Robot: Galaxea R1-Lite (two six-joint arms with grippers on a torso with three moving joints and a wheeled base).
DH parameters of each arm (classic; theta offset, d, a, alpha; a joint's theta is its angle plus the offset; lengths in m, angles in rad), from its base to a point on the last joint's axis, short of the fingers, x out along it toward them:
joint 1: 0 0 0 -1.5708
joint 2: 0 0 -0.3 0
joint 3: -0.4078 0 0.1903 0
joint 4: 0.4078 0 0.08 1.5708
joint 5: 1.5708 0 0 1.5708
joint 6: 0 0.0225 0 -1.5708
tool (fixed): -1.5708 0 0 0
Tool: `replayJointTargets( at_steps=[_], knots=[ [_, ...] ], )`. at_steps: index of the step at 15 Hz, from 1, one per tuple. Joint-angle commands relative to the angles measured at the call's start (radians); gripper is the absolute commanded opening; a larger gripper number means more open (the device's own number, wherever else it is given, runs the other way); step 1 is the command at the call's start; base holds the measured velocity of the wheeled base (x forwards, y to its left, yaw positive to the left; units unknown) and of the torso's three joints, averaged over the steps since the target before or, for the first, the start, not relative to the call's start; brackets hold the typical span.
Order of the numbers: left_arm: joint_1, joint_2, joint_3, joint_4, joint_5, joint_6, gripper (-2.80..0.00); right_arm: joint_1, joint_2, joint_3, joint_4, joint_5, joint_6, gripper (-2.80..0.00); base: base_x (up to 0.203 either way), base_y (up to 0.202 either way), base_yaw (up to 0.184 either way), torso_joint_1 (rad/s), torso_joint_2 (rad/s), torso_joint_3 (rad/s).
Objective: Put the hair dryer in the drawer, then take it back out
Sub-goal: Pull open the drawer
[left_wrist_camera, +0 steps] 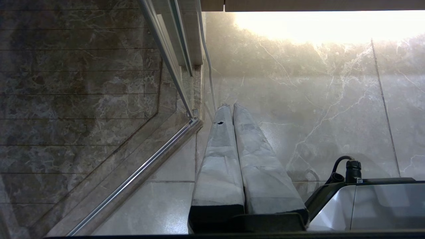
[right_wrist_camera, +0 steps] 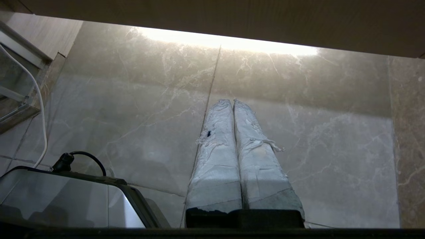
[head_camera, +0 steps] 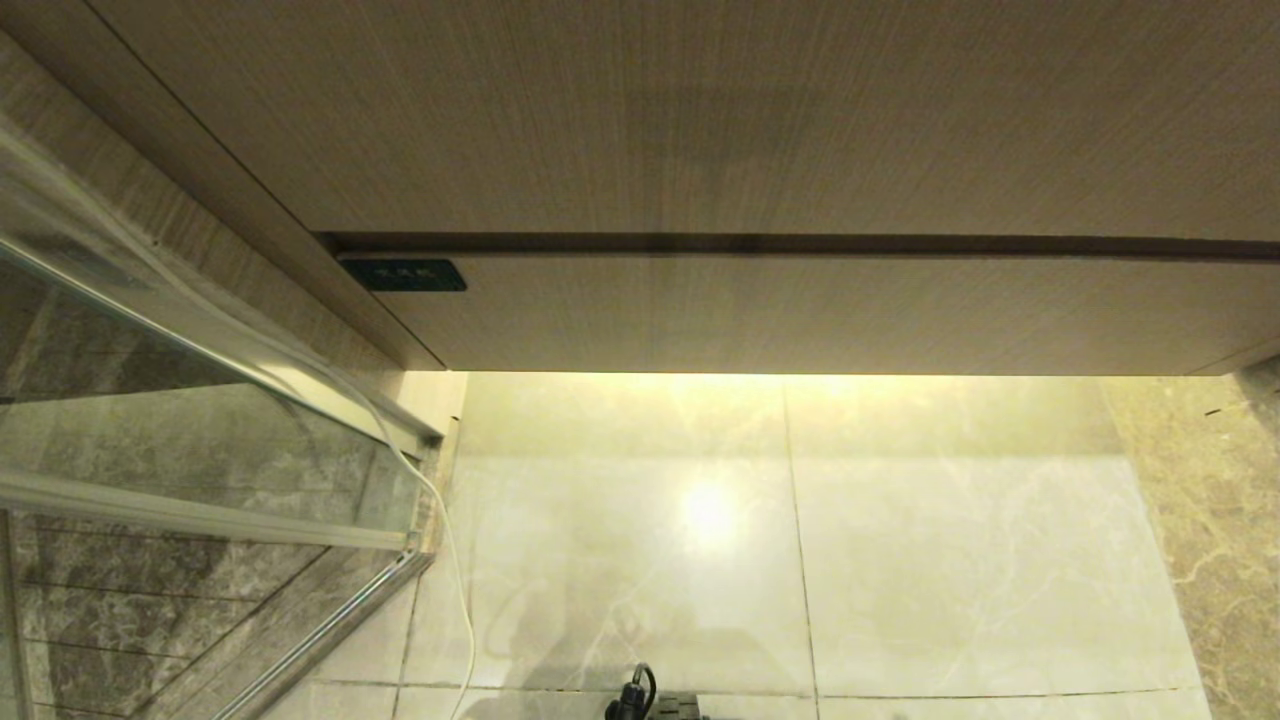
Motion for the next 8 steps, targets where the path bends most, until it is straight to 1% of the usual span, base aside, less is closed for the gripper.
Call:
replayJointTargets(
  at_steps=[1,4,8],
  knots=[
    [0.000,0.000,0.002,0.000,0.000,0.000,-2.80,0.000,-0.039,0.040,-0.003,0.002,-0.012,-2.80,0.000,0.000,0.000,0.000,0.00,0.000],
    [0.000,0.000,0.000,0.000,0.000,-0.001,-2.80,0.000,-0.039,0.038,0.002,0.001,-0.014,-2.80,0.000,0.000,0.000,0.000,0.00,0.000],
    [0.000,0.000,0.000,0.000,0.000,-0.001,-2.80,0.000,-0.039,0.037,-0.033,0.003,-0.039,-2.80,0.000,0.000,0.000,0.000,0.00,0.000]
  ],
)
